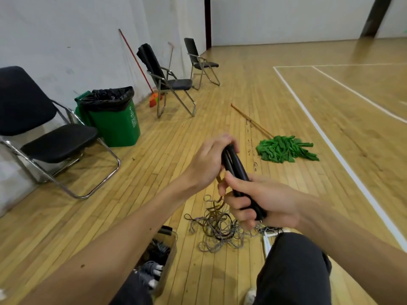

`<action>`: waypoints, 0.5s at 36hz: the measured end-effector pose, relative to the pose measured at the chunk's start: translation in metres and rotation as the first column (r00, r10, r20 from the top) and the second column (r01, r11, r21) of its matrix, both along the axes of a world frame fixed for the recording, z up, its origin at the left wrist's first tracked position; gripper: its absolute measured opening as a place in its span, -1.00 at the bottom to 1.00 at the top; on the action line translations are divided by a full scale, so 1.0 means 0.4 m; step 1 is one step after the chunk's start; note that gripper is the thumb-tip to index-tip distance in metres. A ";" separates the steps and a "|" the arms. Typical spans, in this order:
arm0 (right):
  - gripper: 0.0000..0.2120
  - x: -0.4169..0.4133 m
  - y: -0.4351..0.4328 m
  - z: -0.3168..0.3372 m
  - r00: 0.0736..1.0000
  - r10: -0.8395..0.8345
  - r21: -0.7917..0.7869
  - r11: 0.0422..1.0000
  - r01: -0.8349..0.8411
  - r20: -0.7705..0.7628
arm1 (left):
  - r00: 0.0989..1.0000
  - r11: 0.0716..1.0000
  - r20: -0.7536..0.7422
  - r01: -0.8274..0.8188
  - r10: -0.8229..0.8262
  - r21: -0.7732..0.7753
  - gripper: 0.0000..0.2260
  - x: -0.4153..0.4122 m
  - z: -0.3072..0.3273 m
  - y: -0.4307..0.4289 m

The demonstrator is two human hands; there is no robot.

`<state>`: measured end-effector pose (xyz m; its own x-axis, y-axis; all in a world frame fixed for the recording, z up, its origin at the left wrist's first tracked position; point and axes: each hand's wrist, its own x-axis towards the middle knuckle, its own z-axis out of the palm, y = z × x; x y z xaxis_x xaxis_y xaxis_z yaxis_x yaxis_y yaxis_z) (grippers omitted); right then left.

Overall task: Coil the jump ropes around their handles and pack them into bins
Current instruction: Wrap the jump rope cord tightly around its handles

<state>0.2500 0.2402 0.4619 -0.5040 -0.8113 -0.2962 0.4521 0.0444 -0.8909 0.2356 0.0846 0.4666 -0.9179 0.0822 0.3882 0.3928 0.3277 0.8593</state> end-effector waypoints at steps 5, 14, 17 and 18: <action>-0.71 0.008 0.005 -0.043 0.975 -0.008 -0.119 0.992 0.035 0.221 | 0.999 0.998 0.047 0.031 -0.028 -0.054 -0.60 0.007 -0.024 -0.011; -0.84 0.008 -0.011 -0.092 0.973 0.013 -0.196 0.980 0.034 0.230 | 0.974 0.993 0.221 -0.077 0.056 0.091 -0.74 0.017 -0.080 -0.041; -0.82 0.013 -0.012 -0.092 0.974 0.017 -0.194 0.981 0.028 0.227 | 0.968 0.985 0.245 -0.090 0.051 0.150 -0.70 0.021 -0.087 -0.043; -0.83 0.013 -0.010 -0.093 0.974 0.014 -0.185 0.982 0.029 0.227 | 0.966 0.981 0.252 -0.092 0.048 0.168 -0.69 0.023 -0.087 -0.042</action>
